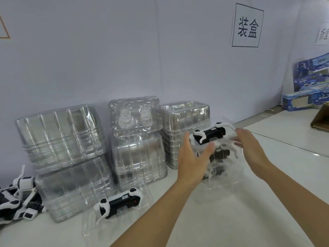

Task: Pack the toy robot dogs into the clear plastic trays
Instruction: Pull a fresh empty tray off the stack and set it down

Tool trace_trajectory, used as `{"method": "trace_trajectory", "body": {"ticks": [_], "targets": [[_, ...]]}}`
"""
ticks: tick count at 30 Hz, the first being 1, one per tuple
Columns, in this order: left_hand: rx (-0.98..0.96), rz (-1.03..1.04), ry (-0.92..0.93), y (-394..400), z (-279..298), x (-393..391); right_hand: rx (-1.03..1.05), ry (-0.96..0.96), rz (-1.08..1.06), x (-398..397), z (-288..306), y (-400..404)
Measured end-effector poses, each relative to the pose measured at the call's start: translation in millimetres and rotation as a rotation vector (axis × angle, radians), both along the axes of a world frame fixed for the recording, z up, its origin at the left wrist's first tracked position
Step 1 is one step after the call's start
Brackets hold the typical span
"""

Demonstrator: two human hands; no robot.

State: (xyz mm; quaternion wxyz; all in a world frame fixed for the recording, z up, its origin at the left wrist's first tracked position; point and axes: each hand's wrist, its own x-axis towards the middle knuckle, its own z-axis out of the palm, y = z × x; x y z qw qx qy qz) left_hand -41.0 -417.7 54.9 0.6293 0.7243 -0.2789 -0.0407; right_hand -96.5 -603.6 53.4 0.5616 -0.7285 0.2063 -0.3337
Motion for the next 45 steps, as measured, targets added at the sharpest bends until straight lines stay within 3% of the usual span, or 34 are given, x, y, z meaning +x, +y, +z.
{"method": "trace_trajectory", "body": {"ticks": [4, 8, 14, 20, 23, 29, 33, 39, 42, 45], "targets": [[-0.145, 0.071, 0.092, -6, 11, -2, -0.035, -0.052, 0.032, 5, 15, 11], [-0.174, 0.116, 0.079, -4, 14, 0, -0.049, -0.049, 0.06, 6, 20, 13], [-0.022, 0.067, 0.028, -1, 15, -2, -0.048, -0.028, -0.011, 2, 5, 0], [0.32, -0.002, 0.0, -8, 13, -7, 0.112, 0.027, -0.044, 0, -10, -8], [0.319, -0.016, -0.005, -9, 13, -6, 0.186, 0.072, -0.049, 0, -9, -9], [0.343, -0.027, 0.002, -2, 10, 1, 0.141, 0.146, -0.031, 1, -8, -8], [0.442, -0.029, -0.146, -3, 3, -5, 0.224, 0.115, -0.047, -6, -13, -8], [0.4, -0.039, -0.129, 14, 5, -2, 0.316, 0.074, -0.023, -10, -7, -10], [0.437, 0.123, -0.254, 49, 5, 0, 0.322, 0.089, -0.006, -8, -3, -12], [0.72, 0.507, -0.41, 122, -5, 17, 0.348, 0.089, 0.015, -9, -2, -15]]}}
